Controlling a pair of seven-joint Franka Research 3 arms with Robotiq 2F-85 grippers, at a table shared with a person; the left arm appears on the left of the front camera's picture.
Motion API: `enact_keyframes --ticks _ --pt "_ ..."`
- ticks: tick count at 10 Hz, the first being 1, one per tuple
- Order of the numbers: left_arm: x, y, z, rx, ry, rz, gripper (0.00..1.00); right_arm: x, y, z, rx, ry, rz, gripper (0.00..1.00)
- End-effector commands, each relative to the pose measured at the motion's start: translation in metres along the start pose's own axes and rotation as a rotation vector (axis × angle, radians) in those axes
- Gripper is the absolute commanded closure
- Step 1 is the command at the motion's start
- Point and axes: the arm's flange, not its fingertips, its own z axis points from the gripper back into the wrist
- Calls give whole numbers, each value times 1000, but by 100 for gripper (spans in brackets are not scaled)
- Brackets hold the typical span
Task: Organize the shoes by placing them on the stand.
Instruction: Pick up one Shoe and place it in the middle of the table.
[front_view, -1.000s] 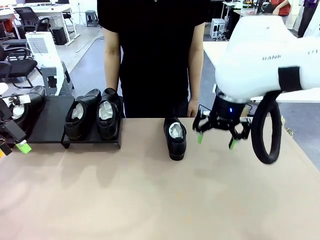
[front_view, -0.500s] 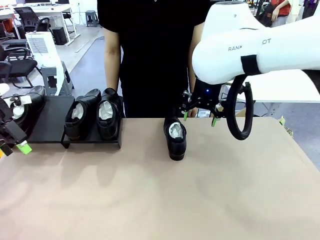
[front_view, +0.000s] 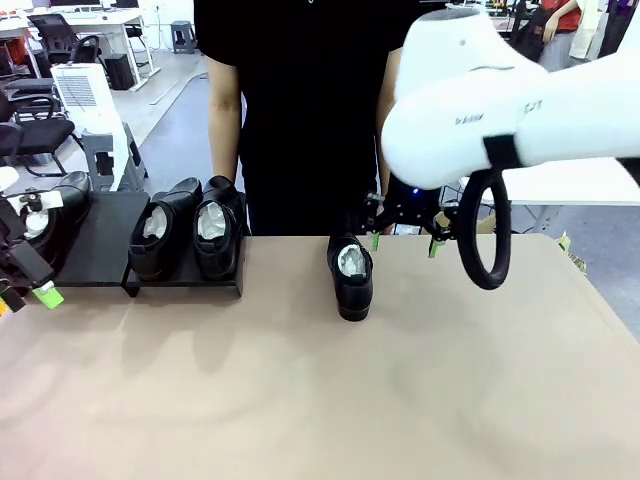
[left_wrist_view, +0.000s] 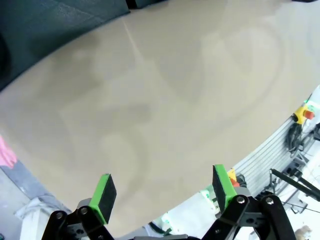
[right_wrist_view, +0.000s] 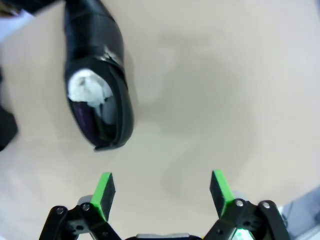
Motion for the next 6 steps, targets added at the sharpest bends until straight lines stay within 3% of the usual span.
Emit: enact_keyframes --ticks 1,6 --pt "-3 -1 1 -8 -1 -3 0 44 29 -28 -47 -47 37 0" --pt "-3 -1 1 -8 -1 -3 0 83 45 -72 68 46 140 0"
